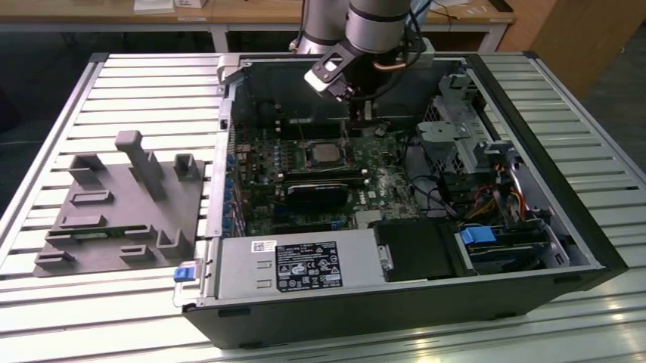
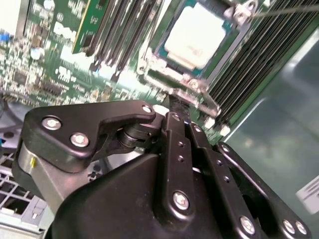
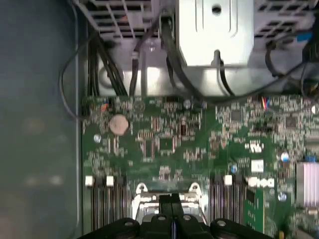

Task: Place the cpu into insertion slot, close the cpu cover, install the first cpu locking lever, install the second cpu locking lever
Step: 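Close the cpu cover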

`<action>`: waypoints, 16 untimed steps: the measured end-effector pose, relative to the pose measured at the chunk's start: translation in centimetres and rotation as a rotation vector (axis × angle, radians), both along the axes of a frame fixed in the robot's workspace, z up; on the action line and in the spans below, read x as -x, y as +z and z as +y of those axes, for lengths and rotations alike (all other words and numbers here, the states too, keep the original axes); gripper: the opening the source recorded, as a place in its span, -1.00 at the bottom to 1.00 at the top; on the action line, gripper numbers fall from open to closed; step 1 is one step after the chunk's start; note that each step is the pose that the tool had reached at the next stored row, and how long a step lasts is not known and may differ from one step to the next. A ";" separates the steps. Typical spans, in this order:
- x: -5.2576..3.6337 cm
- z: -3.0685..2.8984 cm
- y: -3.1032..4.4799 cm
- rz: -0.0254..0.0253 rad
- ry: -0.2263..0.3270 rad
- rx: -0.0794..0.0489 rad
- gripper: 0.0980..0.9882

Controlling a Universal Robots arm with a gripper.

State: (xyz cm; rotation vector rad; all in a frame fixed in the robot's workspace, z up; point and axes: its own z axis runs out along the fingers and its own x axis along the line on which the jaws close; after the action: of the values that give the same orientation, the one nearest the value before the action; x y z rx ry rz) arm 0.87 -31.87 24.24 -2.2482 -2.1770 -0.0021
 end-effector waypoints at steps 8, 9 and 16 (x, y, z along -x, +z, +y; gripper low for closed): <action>1.64 0.00 -0.01 -0.0102 0.000 0.000 -0.99; 1.90 0.00 -0.04 -0.0124 0.000 -0.001 -0.99; 3.25 -0.02 -0.54 -0.0281 0.000 -0.010 -0.99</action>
State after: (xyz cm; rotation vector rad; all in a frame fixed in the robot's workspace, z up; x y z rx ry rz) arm -2.38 -31.89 23.70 -2.2566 -2.1852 -0.0453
